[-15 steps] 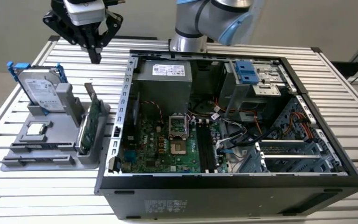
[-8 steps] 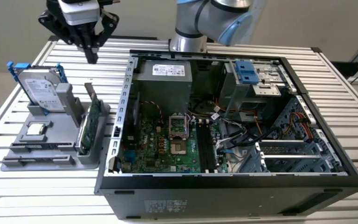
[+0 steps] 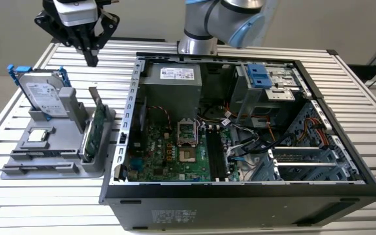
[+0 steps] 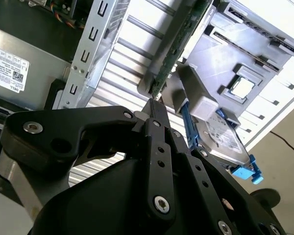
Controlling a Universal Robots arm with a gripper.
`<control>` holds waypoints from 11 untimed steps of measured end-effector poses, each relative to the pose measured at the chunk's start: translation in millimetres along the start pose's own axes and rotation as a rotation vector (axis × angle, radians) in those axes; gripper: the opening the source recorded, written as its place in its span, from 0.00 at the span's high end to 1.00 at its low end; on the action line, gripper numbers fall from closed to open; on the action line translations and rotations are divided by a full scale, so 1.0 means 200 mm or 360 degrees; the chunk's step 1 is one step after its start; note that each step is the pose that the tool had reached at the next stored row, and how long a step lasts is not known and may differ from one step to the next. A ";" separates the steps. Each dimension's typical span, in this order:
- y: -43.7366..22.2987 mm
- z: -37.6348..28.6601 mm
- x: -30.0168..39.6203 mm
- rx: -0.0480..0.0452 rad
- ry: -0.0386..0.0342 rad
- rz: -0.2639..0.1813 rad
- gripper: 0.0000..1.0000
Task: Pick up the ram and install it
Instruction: 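Reach for the ram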
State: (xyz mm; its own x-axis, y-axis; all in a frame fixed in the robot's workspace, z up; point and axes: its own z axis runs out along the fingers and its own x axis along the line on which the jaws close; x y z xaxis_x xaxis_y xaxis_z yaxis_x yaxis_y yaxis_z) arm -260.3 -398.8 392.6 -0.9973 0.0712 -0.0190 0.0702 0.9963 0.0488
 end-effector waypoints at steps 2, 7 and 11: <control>-0.001 0.000 0.012 0.0000 0.0000 0.0000 1.00; -0.003 -0.001 0.043 0.0000 0.0000 0.0000 1.00; -0.005 -0.002 0.067 0.0000 0.0000 0.0000 1.00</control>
State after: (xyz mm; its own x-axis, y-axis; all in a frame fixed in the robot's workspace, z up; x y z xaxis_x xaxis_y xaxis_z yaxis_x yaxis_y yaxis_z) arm -273.8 -398.8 392.6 -0.9973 0.0712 -0.0190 0.0702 0.9963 0.0488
